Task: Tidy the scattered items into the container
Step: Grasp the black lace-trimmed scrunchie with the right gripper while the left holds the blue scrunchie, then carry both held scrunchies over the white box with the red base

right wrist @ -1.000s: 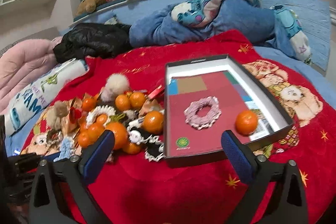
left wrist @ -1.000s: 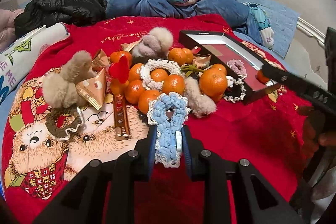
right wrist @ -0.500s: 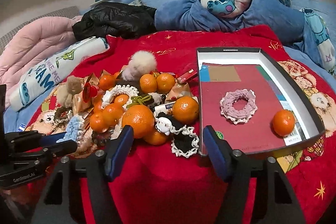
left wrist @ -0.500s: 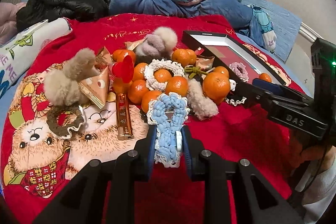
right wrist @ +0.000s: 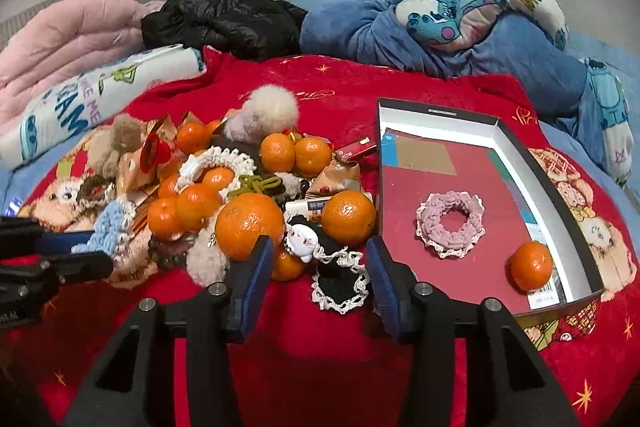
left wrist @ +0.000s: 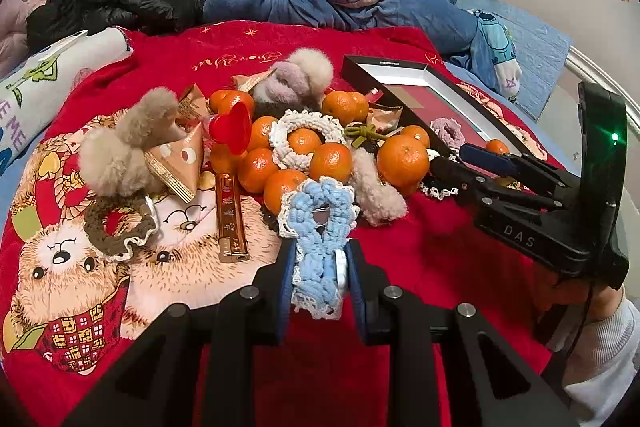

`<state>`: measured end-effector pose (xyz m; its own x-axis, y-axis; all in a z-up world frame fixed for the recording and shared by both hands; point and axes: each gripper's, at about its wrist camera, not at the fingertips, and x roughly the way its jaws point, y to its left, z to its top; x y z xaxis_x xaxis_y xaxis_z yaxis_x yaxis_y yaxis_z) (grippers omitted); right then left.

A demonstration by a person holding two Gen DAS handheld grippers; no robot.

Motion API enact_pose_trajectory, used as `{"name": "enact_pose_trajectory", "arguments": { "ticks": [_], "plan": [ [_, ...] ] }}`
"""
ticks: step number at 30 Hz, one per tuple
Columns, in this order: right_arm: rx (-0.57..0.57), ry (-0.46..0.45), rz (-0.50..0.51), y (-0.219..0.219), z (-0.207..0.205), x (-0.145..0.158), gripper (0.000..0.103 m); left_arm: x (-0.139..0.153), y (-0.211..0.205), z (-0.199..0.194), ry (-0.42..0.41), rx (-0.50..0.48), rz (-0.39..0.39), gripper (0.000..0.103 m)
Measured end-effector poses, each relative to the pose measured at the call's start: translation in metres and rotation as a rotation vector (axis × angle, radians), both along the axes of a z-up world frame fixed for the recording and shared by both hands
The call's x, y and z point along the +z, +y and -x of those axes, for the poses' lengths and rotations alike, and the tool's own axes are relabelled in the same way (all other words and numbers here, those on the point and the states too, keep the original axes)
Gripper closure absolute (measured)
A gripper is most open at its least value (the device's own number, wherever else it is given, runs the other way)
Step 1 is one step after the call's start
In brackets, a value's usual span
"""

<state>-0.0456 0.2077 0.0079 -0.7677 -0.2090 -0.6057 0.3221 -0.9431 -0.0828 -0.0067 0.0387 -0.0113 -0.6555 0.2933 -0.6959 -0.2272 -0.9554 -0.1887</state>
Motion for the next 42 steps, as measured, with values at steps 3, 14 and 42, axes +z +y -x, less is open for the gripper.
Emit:
{"name": "enact_pose_trajectory", "arguments": {
  "ticks": [3, 14, 42],
  "plan": [
    [-0.02, 0.015, -0.045, -0.006, 0.003, -0.003, 0.057, 0.001, 0.0, 0.0, 0.002, -0.001, -0.008, 0.078],
    [0.0, -0.032, -0.101, -0.016, 0.014, -0.017, 0.078, 0.001, 0.003, -0.001, 0.0, -0.009, -0.009, 0.078],
    [-0.098, -0.006, 0.197, 0.025, -0.006, 0.021, 0.094, 0.01, 0.006, -0.008, 0.024, 0.017, -0.012, 0.078]
  ]
}}
